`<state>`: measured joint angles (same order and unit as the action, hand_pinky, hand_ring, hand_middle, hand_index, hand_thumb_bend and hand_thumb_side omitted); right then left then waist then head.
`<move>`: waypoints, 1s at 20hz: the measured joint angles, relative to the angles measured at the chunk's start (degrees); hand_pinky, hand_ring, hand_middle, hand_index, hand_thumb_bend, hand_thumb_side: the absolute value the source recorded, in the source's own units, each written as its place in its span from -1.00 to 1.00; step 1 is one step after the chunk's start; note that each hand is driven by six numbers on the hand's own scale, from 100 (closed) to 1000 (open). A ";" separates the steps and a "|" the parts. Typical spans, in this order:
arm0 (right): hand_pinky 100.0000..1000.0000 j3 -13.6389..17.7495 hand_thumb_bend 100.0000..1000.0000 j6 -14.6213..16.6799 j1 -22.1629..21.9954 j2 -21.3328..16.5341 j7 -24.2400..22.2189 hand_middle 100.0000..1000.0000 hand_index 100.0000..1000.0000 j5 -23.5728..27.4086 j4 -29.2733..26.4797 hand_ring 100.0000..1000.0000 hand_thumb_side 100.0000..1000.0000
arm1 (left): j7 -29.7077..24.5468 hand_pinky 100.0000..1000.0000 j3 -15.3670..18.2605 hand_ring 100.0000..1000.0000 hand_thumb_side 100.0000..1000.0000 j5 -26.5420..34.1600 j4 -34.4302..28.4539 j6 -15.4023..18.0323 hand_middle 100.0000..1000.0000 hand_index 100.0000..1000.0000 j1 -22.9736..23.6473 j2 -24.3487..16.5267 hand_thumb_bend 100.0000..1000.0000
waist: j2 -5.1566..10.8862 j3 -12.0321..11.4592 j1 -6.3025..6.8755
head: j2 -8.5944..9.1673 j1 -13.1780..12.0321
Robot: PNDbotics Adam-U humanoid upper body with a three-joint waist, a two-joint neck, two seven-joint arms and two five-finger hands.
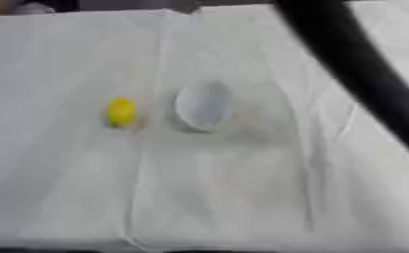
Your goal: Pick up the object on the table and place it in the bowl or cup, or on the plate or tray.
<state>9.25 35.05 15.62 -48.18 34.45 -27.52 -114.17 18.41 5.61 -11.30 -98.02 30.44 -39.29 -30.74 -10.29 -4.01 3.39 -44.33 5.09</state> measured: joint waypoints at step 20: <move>0.29 0.00 -1.00 -0.40 -0.51 0.26 0.41 0.55 0.54 -1.31 0.00 0.50 1.00 | 0.65 0.52 0.53 0.68 0.41 -1.10 -0.65 -0.21 0.76 0.82 0.01 0.05 0.13 | -0.10 -0.05 -0.21 | 0.00 -1.64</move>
<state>9.25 34.64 15.11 -47.92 34.86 -28.83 -114.17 19.06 6.13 -12.39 -98.67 30.24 -39.28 -30.69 -10.39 -4.06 3.18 -44.33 3.46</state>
